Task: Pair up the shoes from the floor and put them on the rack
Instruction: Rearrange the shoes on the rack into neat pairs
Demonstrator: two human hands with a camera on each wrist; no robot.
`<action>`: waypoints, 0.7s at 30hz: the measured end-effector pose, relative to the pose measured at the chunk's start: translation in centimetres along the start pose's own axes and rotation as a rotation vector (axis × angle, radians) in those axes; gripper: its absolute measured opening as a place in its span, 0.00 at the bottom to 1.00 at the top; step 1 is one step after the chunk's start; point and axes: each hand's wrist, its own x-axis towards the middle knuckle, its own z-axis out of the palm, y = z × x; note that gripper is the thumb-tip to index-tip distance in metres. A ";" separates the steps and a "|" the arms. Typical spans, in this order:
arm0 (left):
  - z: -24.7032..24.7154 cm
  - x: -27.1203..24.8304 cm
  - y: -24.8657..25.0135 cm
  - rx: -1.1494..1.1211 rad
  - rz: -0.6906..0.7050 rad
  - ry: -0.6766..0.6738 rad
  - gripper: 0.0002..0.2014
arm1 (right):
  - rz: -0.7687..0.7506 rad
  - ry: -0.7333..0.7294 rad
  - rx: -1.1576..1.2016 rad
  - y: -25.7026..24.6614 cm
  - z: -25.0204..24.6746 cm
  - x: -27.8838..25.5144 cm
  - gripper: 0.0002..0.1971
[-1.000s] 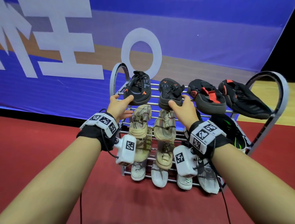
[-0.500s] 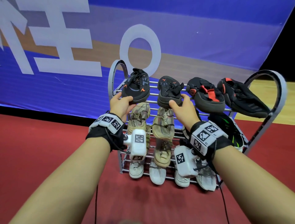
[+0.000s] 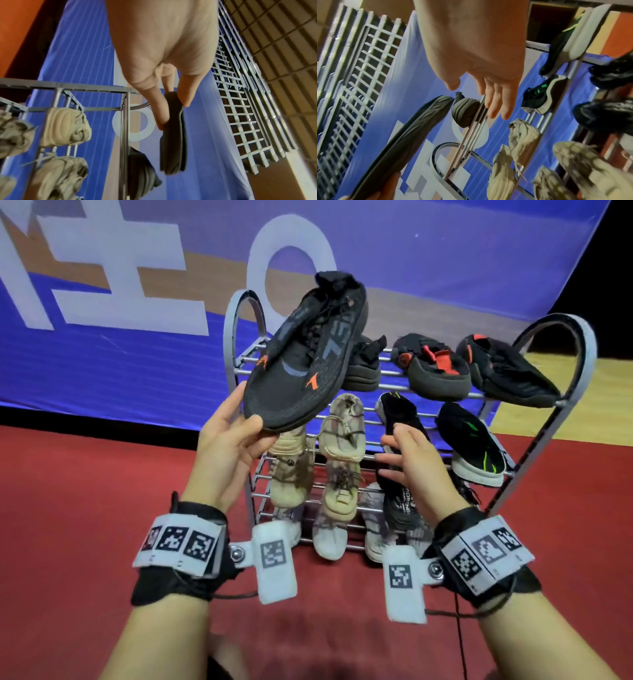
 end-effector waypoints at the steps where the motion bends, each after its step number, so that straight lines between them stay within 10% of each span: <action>1: -0.1 -0.2 0.1 0.022 0.003 -0.030 0.25 | -0.004 -0.018 -0.001 -0.2 -0.2 -0.3 0.10; 8: -1.9 0.1 -1.0 0.201 -0.013 -0.172 0.26 | -0.039 0.030 0.143 -0.5 -1.4 -0.3 0.08; 16: -6.7 -0.3 0.3 0.136 -0.068 -0.297 0.36 | -0.045 -0.063 0.497 -0.6 -1.3 -0.4 0.30; 21: -7.3 -0.6 0.3 0.143 -0.167 -0.222 0.22 | 0.021 -0.090 0.484 0.1 -1.4 -0.4 0.28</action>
